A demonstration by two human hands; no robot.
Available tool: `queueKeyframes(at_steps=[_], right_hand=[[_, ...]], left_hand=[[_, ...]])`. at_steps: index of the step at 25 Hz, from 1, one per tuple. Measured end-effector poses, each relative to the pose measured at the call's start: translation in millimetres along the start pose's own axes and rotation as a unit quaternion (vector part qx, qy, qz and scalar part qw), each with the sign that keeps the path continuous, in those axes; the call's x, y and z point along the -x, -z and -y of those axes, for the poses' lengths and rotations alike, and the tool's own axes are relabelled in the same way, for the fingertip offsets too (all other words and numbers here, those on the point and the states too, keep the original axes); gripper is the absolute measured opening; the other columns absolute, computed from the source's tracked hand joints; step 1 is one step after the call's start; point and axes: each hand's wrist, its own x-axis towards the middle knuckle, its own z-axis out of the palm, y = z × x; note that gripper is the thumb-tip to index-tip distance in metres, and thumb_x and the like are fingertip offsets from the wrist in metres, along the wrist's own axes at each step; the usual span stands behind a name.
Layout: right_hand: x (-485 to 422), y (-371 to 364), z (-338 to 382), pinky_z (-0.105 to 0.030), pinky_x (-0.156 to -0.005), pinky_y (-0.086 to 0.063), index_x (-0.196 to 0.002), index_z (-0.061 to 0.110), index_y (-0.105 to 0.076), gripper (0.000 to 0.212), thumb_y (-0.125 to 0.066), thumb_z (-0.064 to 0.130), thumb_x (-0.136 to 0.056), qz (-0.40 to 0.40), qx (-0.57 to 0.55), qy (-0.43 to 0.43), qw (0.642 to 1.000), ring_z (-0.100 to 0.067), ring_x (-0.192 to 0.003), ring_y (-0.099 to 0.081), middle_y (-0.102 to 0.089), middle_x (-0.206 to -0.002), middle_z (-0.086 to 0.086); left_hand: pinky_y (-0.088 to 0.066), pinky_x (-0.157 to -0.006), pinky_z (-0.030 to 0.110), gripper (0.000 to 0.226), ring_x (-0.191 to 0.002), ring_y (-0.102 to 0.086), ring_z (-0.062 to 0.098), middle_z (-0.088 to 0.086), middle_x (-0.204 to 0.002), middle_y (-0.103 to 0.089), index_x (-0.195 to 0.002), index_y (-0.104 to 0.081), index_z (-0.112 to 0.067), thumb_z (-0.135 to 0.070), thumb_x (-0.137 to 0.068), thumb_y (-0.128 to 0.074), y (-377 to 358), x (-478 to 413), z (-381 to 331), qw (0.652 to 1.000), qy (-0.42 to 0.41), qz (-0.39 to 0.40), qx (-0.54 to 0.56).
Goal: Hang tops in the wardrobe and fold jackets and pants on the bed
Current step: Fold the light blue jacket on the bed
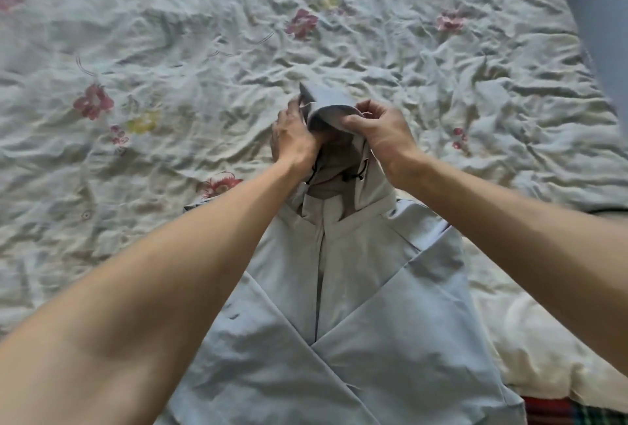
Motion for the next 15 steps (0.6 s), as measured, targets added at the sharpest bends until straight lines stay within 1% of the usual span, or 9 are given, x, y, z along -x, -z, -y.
queueKeyframes(at_steps=[2,3,5,6,8,10,12,13,15], right_hand=[[7.0,10.7,2.2,-0.029,-0.057,-0.037,-0.068,0.021,-0.047,0.026,-0.067,0.006,-0.075,-0.039,0.139,0.066,0.987,-0.014,-0.062,-0.046,-0.052,-0.066,0.000],[7.1,16.5,1.9,-0.030,-0.056,-0.034,-0.068,0.021,-0.044,0.025,-0.063,0.005,-0.074,-0.078,0.250,0.107,0.959,-0.014,-0.060,-0.044,-0.048,-0.064,0.003],[8.7,23.5,4.7,-0.030,-0.056,-0.031,-0.081,0.018,-0.049,0.018,-0.057,0.003,-0.076,-0.135,0.466,0.183,0.855,-0.019,-0.062,-0.046,-0.052,-0.071,0.002],[8.0,24.0,5.7,-0.030,-0.056,-0.032,-0.094,0.016,-0.051,0.021,-0.057,0.002,-0.080,-0.126,0.535,0.225,0.805,-0.022,-0.064,-0.050,-0.056,-0.078,-0.001],[2.5,23.3,14.8,-0.032,-0.057,-0.035,-0.107,0.014,-0.050,0.024,-0.053,0.004,-0.086,-0.073,0.599,0.271,0.750,-0.030,-0.068,-0.057,-0.062,-0.085,-0.008],[-7.0,23.4,29.7,-0.033,-0.061,-0.034,-0.108,0.014,-0.051,0.025,-0.049,0.006,-0.085,-0.082,0.583,0.244,0.770,-0.032,-0.070,-0.057,-0.062,-0.083,-0.009],[-11.1,30.3,42.2,-0.033,-0.064,-0.034,-0.114,0.011,-0.051,0.032,-0.042,0.004,-0.084,-0.142,0.506,0.169,0.833,-0.029,-0.067,-0.051,-0.056,-0.078,-0.007],[-11.5,37.0,42.4,-0.033,-0.064,-0.034,-0.114,0.010,-0.050,0.033,-0.040,0.003,-0.083,-0.164,0.478,0.143,0.851,-0.029,-0.068,-0.049,-0.053,-0.078,-0.007],[-8.1,47.6,35.4,-0.035,-0.062,-0.034,-0.106,0.011,-0.046,0.028,-0.038,-0.001,-0.082,-0.165,0.483,0.143,0.848,-0.031,-0.067,-0.051,-0.052,-0.076,-0.008]], left_hand=[[-0.046,-0.073,0.028,0.024,-0.099,-0.066,0.023,-0.001,-0.100,-0.072,-0.108,-0.067,-0.031,-0.025,-0.087,-0.058,-2.8,-3.8,-13.5,0.999,0.007,-0.035,0.025],[-0.045,-0.069,0.028,0.025,-0.093,-0.067,0.022,-0.001,-0.097,-0.073,-0.104,-0.070,-0.029,-0.018,-0.089,-0.053,-2.3,-4.8,-18.0,0.998,0.008,-0.059,0.026],[-0.049,-0.069,0.031,0.029,-0.090,-0.067,0.023,0.003,-0.100,-0.074,-0.106,-0.070,-0.022,-0.008,-0.093,-0.047,1.4,-1.0,-26.5,0.993,-0.047,-0.104,-0.020],[-0.049,-0.067,0.032,0.028,-0.087,-0.067,0.024,0.005,-0.099,-0.073,-0.106,-0.068,-0.018,-0.007,-0.094,-0.046,3.5,2.4,-31.4,0.987,-0.100,-0.119,-0.043],[-0.045,-0.063,0.032,0.022,-0.079,-0.064,0.023,0.004,-0.091,-0.070,-0.105,-0.063,-0.016,-0.008,-0.094,-0.046,10.9,10.6,-44.6,0.969,-0.207,-0.122,-0.065],[-0.041,-0.063,0.030,0.021,-0.077,-0.061,0.021,0.001,-0.090,-0.066,-0.109,-0.060,-0.016,-0.010,-0.090,-0.056,23.5,12.4,-48.4,0.941,-0.299,-0.110,-0.116],[-0.038,-0.063,0.030,0.030,-0.078,-0.063,0.026,0.003,-0.101,-0.066,-0.112,-0.060,-0.016,-0.007,-0.083,-0.063,40.1,7.1,-35.9,0.899,-0.365,-0.116,-0.210],[-0.037,-0.062,0.031,0.033,-0.078,-0.064,0.028,0.003,-0.105,-0.065,-0.111,-0.060,-0.016,-0.003,-0.081,-0.064,48.0,3.8,-25.9,0.888,-0.367,-0.135,-0.242],[-0.035,-0.058,0.031,0.039,-0.072,-0.062,0.028,0.003,-0.105,-0.062,-0.105,-0.061,-0.016,0.008,-0.074,-0.062,55.9,1.1,-11.3,0.893,-0.339,-0.169,-0.242]])
